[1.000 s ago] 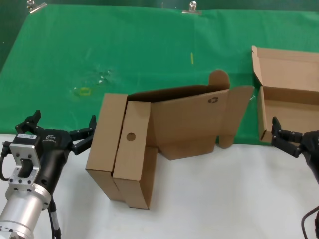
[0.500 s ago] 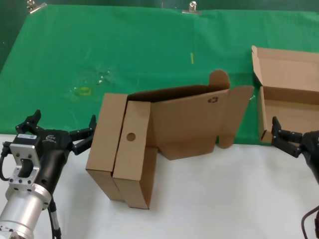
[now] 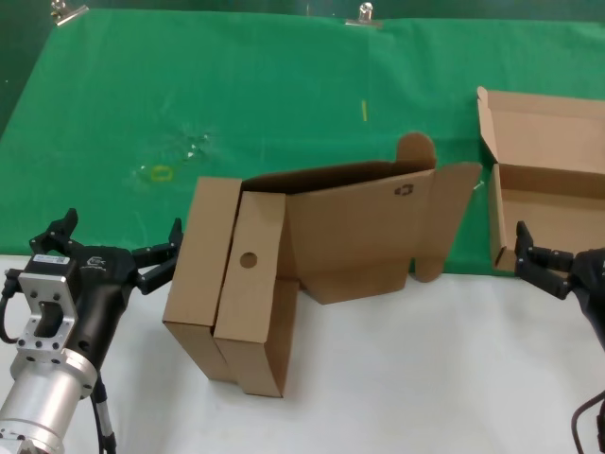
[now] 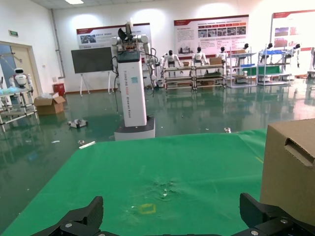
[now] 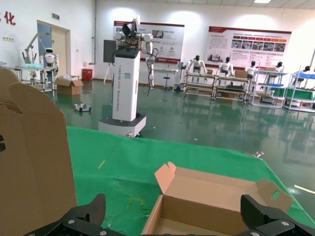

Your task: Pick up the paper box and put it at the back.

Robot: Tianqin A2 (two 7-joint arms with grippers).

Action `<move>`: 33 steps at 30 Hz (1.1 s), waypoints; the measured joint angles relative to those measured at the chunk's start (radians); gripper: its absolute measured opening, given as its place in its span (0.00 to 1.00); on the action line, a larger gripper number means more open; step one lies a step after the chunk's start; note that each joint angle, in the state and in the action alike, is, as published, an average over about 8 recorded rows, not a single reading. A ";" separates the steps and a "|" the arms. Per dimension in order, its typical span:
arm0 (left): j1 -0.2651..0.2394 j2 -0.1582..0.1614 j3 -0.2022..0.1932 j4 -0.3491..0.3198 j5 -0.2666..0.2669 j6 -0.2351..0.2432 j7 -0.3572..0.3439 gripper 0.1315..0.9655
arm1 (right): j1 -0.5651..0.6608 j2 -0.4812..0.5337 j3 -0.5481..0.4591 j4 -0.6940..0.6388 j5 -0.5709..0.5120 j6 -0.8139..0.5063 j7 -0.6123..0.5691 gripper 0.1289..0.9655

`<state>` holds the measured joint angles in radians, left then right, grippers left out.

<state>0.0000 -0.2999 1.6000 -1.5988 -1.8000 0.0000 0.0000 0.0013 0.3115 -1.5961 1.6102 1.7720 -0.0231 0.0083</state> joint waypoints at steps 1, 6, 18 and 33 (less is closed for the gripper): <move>0.000 0.000 0.000 0.000 0.000 0.000 0.000 1.00 | 0.000 0.000 0.000 0.000 0.000 0.000 0.000 1.00; 0.000 0.000 0.000 0.000 0.000 0.000 0.000 1.00 | 0.000 0.000 0.000 0.000 0.000 0.000 0.000 1.00; 0.000 0.000 0.000 0.000 0.000 0.000 0.000 1.00 | 0.000 0.000 0.000 0.000 0.000 0.000 0.000 1.00; 0.000 0.000 0.000 0.000 0.000 0.000 0.000 1.00 | 0.000 0.000 0.000 0.000 0.000 0.000 0.000 1.00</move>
<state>0.0000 -0.2999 1.6000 -1.5988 -1.8000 0.0000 0.0000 0.0013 0.3115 -1.5961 1.6102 1.7720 -0.0231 0.0083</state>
